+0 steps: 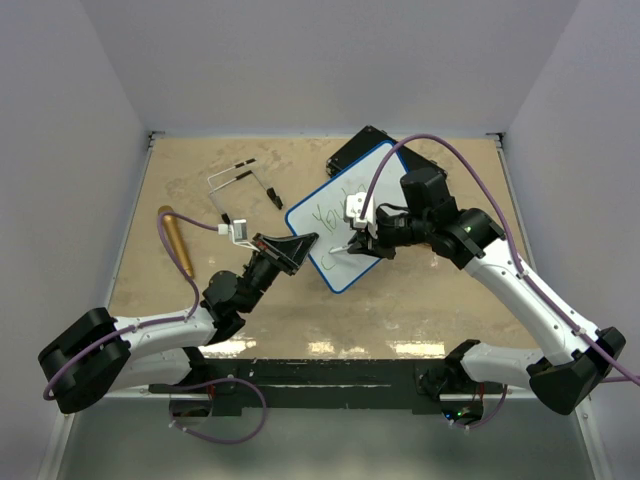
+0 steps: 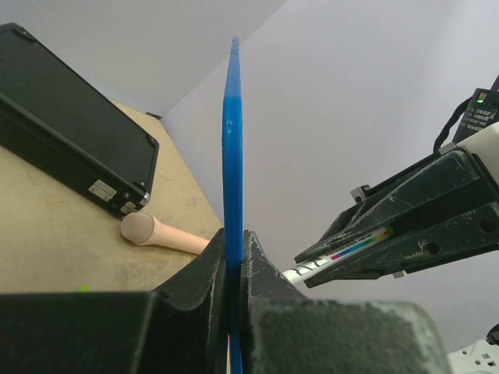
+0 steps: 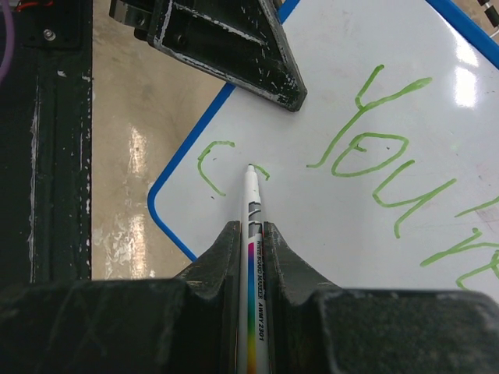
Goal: Write a sentence on the whiteboard
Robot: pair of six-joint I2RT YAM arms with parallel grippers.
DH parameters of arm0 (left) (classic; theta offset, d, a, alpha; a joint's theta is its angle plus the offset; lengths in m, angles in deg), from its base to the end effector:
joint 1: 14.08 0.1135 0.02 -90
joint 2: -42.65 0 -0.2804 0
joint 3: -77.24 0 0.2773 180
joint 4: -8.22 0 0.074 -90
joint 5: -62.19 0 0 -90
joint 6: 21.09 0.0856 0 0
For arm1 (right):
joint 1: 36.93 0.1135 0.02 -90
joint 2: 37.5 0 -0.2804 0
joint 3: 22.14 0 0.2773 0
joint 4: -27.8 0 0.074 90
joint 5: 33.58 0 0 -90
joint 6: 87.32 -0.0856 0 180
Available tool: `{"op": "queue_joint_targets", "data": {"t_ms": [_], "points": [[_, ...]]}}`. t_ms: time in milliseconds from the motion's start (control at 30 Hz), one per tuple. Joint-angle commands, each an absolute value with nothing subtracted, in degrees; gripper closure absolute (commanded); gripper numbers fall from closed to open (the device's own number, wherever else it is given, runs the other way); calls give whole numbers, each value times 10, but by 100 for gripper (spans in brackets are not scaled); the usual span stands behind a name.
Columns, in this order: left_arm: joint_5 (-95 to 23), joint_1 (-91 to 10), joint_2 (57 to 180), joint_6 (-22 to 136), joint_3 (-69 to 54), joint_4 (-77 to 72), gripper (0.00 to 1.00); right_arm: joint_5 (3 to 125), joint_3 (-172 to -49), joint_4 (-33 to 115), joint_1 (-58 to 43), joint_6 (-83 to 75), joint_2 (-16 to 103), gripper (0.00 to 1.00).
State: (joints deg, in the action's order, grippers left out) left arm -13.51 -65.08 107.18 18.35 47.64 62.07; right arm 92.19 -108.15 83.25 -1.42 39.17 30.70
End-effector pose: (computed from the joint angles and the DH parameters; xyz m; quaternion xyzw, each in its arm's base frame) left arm 0.1896 -0.2006 0.2588 -0.0991 0.5771 -0.5798 0.5666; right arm 0.2098 0.2112 0.3711 -0.6116 0.6113 0.2720 0.4222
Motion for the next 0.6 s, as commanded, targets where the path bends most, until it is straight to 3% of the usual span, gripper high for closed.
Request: {"op": "queue_joint_targets", "data": {"t_ms": [0,567], "points": [[-127,-649,1053,171,437,779,100,936,-1096,843,-9,407,307,100],[-120,-644,1024,185,443,762,100,907,-1086,856,-7,414,297,100]]}}
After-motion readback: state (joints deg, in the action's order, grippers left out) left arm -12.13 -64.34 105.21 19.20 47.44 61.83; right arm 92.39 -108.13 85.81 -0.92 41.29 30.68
